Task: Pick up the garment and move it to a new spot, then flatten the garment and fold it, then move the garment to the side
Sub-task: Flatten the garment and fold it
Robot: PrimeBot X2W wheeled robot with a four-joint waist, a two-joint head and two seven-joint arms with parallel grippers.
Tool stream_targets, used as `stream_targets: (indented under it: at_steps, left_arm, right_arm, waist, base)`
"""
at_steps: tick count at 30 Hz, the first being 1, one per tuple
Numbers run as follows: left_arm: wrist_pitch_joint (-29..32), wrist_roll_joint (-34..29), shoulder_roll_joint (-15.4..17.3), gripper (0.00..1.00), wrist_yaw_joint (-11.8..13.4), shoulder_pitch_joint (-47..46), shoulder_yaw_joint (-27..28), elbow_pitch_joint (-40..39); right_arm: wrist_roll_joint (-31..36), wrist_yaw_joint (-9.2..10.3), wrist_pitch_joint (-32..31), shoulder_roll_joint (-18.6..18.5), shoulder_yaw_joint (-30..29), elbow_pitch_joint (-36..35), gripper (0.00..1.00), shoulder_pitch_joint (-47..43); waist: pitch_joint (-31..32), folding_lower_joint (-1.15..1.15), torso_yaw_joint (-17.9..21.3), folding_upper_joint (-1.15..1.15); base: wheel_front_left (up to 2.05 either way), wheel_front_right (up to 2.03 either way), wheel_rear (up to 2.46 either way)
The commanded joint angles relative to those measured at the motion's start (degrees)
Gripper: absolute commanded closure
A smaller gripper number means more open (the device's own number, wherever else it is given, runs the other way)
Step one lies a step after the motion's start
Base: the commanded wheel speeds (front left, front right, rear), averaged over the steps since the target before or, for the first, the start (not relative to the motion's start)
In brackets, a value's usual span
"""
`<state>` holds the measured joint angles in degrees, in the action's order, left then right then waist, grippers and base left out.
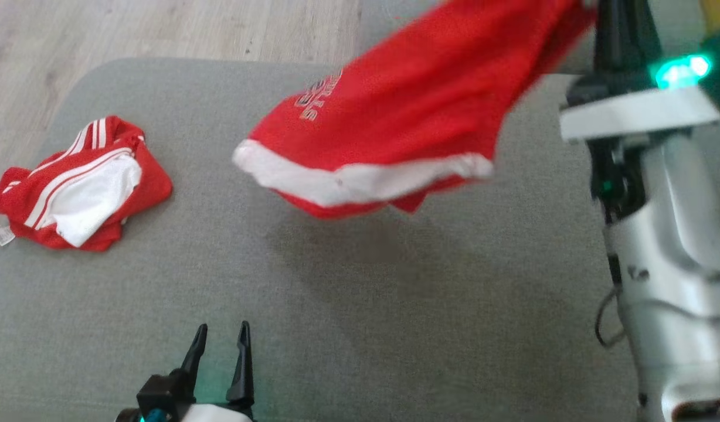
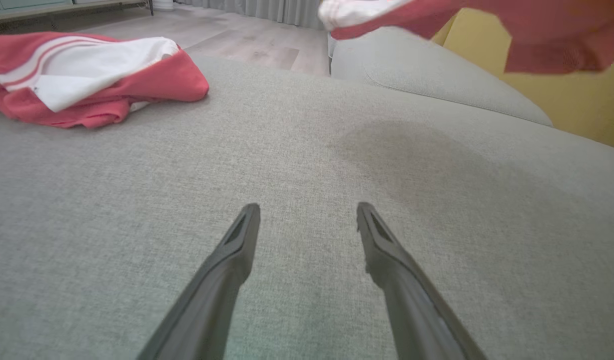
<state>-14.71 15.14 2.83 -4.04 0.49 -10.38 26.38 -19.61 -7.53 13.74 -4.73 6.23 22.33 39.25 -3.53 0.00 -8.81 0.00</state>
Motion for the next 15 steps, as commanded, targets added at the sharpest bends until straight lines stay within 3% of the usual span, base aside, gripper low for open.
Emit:
stream_targets:
  at_steps: [1,4,5,6,10,15]
  left_arm:
    - [-0.29,0.17,0.05,0.0,0.37,-1.48,1.37,-1.74]
    - [-0.29,0.06,0.05,0.0,0.35,-1.91,0.97,-1.55]
    - [-0.29,-0.19,0.05,0.0,0.3,-2.07,0.82,-1.37]
    - [-0.29,-0.38,0.05,0.0,0.24,-2.24,0.74,-1.25]
    - [-0.29,-1.09,0.05,0.0,0.08,-3.05,1.15,-0.96]
    - [-0.29,-1.48,0.05,0.0,-0.15,-3.37,1.39,-0.73]
  right_arm:
    - [0.27,0.04,-0.49,-0.01,-0.07,0.03,1.0,-0.55]
    - [1.81,0.04,-1.62,-2.01,-3.05,8.32,0.96,-4.43]
    - [3.05,0.04,-1.92,-2.98,-4.03,11.55,0.68,-5.52]
    - [4.02,0.04,-1.86,-3.63,-5.19,14.53,0.0,-6.26]
    - [7.75,0.04,-0.79,-5.22,-9.66,23.93,0.0,-7.54]
    - [11.91,0.04,0.85,-3.48,-9.21,27.36,0.0,-8.45]
  waist:
    - [-0.66,0.0,-0.24,0.0]
    - [-1.54,0.0,-0.33,0.0]
    - [-1.7,0.0,-0.33,0.0]
    - [-1.9,0.0,-0.33,0.0]
    - [-2.49,0.0,0.1,0.0]
    - [-2.24,0.0,1.16,0.0]
  base:
    - [0.0,0.0,0.0]
    - [0.0,0.0,0.0]
    - [0.0,0.0,0.0]
    - [0.0,0.0,0.0]
    - [0.0,0.0,0.0]
    - [0.0,0.0,0.0]
